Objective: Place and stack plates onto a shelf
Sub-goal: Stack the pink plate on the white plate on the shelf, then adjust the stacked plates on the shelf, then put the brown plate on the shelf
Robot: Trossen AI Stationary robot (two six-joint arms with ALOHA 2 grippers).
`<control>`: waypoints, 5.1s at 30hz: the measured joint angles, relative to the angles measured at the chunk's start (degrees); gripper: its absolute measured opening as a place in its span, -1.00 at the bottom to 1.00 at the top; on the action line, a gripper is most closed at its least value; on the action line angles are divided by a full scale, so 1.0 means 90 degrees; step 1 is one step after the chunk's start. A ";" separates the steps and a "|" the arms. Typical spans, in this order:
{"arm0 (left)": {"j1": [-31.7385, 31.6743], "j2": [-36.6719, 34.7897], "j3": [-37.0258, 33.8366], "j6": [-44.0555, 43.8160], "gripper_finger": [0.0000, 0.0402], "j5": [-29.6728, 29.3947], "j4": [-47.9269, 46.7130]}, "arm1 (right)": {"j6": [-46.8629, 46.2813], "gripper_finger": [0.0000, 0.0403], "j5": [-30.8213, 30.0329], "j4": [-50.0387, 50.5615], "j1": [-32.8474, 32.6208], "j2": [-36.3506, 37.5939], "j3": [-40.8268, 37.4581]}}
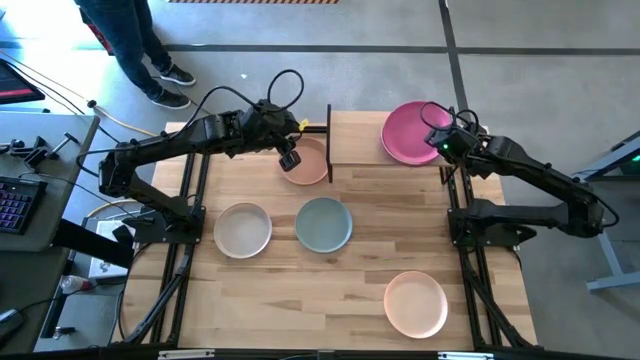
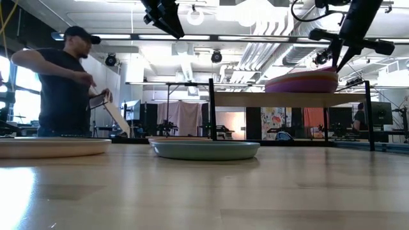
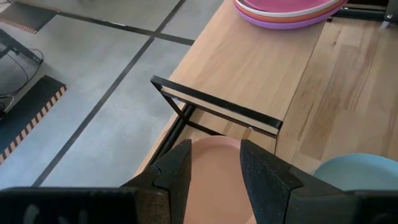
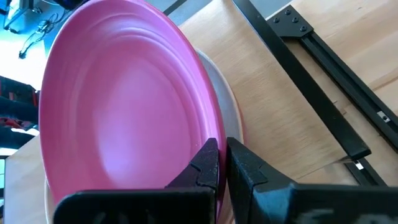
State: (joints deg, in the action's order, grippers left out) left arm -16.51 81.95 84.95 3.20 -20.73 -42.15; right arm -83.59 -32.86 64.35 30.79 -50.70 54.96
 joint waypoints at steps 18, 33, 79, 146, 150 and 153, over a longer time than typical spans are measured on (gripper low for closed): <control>0.0000 0.0001 0.0000 0.0000 -0.38 0.0000 0.0000 | -0.0160 -0.75 0.0014 0.0005 0.0000 0.0000 0.0000; 0.0000 0.0000 0.0000 0.0000 -0.38 0.0000 0.0000 | 0.0497 -0.49 0.0188 -0.0032 -0.0002 0.0191 0.0161; 0.0000 0.0000 0.0000 -0.0172 -0.38 0.0002 0.0522 | 0.2446 -0.49 0.2989 -0.3564 -0.1795 -0.2127 0.0641; 0.0027 0.0002 0.0000 -0.0373 -0.38 0.0002 -0.0950 | 0.4445 -0.49 0.3412 0.1070 -0.0926 -0.4528 0.4312; 0.0066 -0.0007 -0.0206 -0.0631 -0.38 0.0024 -0.1520 | 0.4274 -0.49 0.3419 0.1059 -0.1342 -0.4524 0.4684; 0.0088 -0.0051 -0.0587 -0.0622 -0.38 0.0153 -0.1565 | 0.4099 -0.49 0.3422 0.1043 -0.1674 -0.4522 0.4888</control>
State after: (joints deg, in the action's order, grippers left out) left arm -15.72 81.49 79.66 -2.40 -19.35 -56.24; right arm -46.70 -2.07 73.74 15.72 -91.39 98.96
